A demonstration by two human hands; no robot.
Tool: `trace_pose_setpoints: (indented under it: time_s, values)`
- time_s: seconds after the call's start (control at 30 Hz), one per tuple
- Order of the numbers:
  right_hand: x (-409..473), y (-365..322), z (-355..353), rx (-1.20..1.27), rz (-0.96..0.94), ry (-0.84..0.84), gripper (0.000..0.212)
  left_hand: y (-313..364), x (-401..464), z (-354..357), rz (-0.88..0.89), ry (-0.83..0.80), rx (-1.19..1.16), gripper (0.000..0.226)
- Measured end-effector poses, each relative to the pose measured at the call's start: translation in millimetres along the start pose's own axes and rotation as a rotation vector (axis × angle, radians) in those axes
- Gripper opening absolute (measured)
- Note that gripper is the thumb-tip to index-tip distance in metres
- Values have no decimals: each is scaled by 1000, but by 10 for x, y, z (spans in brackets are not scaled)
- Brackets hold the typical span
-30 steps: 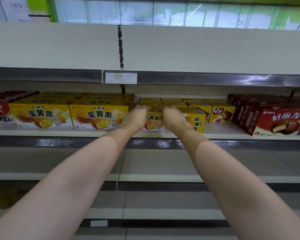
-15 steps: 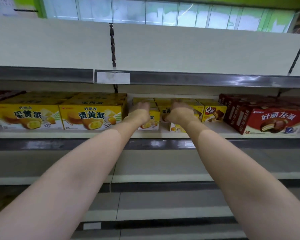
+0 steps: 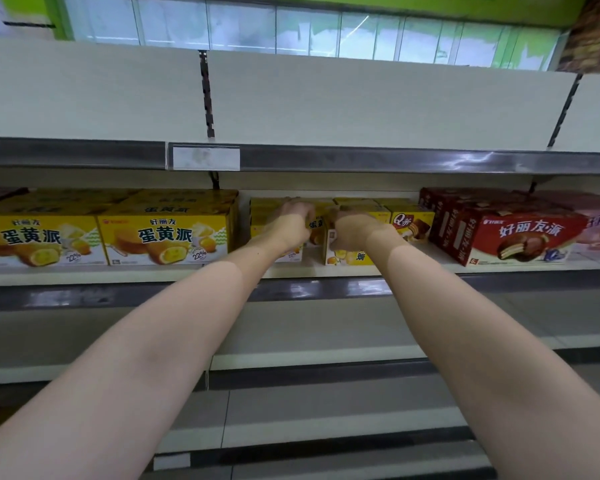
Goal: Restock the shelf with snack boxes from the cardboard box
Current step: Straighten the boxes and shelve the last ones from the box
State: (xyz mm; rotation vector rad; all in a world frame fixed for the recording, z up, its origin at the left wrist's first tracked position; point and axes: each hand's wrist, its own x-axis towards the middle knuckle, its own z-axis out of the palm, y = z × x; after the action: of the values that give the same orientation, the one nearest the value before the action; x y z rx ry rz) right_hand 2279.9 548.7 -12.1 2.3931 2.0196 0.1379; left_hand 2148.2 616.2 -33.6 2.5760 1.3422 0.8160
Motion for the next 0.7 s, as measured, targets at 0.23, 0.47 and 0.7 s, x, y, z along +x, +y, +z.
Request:
trace_pose_setpoints:
  time_s: [0.23, 0.47, 0.7]
  values:
    - [-1, -85, 43, 74, 52, 19, 54, 17, -49, 56, 48, 22, -13, 18]
    - [-92, 136, 8, 478, 144, 169, 52, 60, -46, 146, -105, -57, -99, 50]
    - [-52, 484, 181, 1030, 199, 388, 52, 297, -38, -19, -267, -312, -608, 81]
